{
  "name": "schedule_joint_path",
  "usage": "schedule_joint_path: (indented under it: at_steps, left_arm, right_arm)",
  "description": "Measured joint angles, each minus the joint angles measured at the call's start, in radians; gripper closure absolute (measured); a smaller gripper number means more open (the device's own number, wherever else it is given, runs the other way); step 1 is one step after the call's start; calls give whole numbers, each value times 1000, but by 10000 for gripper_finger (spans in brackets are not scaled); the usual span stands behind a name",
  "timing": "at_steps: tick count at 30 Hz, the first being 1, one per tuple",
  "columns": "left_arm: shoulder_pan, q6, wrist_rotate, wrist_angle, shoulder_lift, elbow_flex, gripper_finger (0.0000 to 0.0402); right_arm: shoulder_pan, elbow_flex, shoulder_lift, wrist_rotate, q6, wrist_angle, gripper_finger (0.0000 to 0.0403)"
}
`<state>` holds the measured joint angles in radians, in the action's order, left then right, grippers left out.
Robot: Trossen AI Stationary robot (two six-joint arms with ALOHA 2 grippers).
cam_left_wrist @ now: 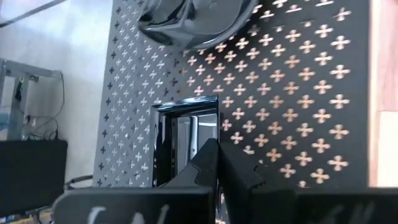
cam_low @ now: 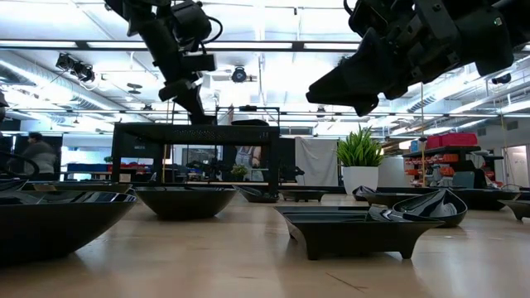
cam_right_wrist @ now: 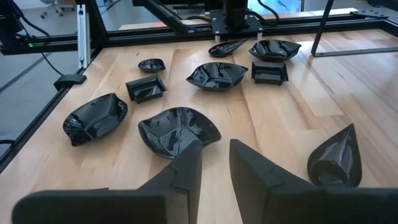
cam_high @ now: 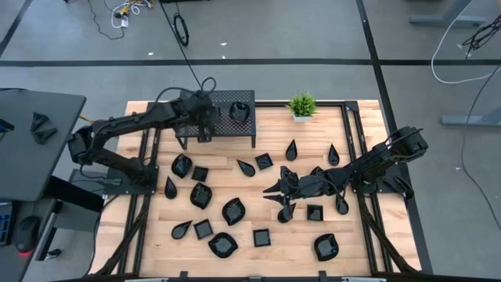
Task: Pick & Place Mini shaped plates
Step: Put the black square plate on the shelf, then stack the black drop shaped plate on top of the black drop shaped plate on the shelf
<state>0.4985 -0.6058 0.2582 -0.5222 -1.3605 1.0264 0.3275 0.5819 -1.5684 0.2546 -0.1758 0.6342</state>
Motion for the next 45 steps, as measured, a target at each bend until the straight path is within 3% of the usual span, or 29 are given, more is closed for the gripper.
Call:
schedule_joint_path:
  at_steps: [12,21,32,38,45]
  left_arm:
    - [16,18,-43,2,0,0,383]
    - [21,16,-15,2,0,0,382]
    - [71,18,-53,2,0,0,328]
    - [83,17,-52,2,0,0,317]
    - [30,97,39,-50,34,52,317]
  right_arm:
    - [0,0,0,0,1,3,316]
    - [0,0,0,0,1,2,316]
    - [0,0,0,0,1,2,316]
    - [0,0,0,0,1,2,316]
    - [0,0,0,0,-3,3,316]
